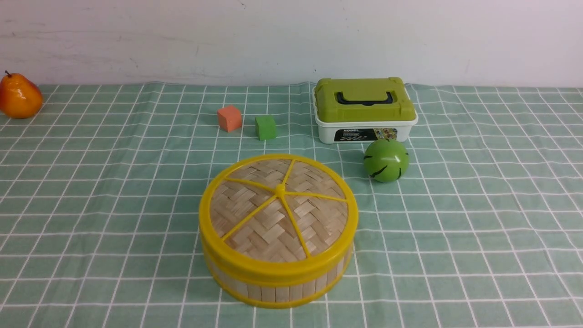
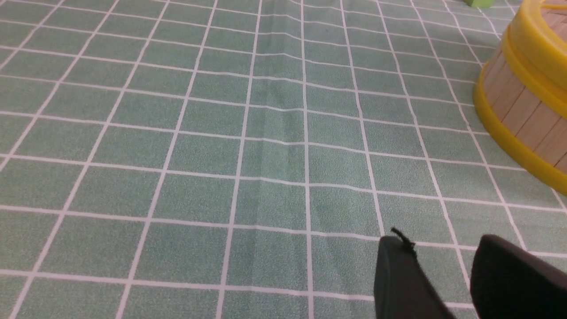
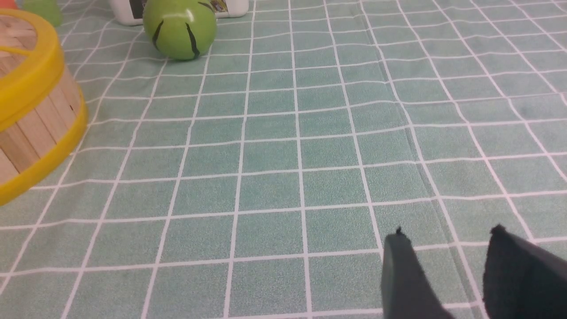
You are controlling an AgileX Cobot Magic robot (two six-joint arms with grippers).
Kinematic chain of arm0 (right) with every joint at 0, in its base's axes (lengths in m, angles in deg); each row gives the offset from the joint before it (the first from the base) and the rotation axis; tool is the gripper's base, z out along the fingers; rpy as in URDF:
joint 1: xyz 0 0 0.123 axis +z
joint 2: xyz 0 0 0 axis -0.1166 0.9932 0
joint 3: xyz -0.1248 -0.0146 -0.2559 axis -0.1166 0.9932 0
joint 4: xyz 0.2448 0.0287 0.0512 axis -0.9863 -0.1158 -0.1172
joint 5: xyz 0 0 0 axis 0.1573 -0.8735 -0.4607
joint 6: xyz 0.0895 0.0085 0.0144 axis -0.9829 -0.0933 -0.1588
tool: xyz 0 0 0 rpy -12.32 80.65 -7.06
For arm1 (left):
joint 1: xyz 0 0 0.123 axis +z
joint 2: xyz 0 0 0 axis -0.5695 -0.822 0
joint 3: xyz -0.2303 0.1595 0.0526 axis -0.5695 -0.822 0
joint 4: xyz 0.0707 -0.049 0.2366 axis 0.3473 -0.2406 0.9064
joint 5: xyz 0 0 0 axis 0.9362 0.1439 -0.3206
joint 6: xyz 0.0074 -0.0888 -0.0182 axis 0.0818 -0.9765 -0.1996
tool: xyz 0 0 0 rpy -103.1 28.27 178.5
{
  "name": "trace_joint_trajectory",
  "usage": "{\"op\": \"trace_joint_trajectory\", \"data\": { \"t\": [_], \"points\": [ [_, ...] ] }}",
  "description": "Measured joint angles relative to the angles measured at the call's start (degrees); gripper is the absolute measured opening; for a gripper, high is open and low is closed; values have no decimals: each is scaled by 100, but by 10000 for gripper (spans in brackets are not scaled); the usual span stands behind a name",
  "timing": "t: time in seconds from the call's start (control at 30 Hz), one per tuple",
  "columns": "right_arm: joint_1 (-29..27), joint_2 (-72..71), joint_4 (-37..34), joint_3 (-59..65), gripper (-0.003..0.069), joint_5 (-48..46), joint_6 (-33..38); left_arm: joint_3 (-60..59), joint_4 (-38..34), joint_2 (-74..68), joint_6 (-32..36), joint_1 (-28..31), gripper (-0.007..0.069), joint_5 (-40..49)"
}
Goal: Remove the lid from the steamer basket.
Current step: Use the right arm to lift the lid of the steamer
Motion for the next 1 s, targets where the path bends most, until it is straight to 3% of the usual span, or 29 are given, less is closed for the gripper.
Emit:
{"op": "trace_joint_trajectory", "data": {
  "t": [0.9,0.97,1.0],
  "points": [
    [0,0,-6,0,241,0,0,0,0,0,0,0,239,0],
    [0,0,-112,0,241,0,-32,0,0,0,0,0,239,0],
    [0,0,-494,0,241,10,-231,0,0,0,0,0,239,0]
  ]
}}
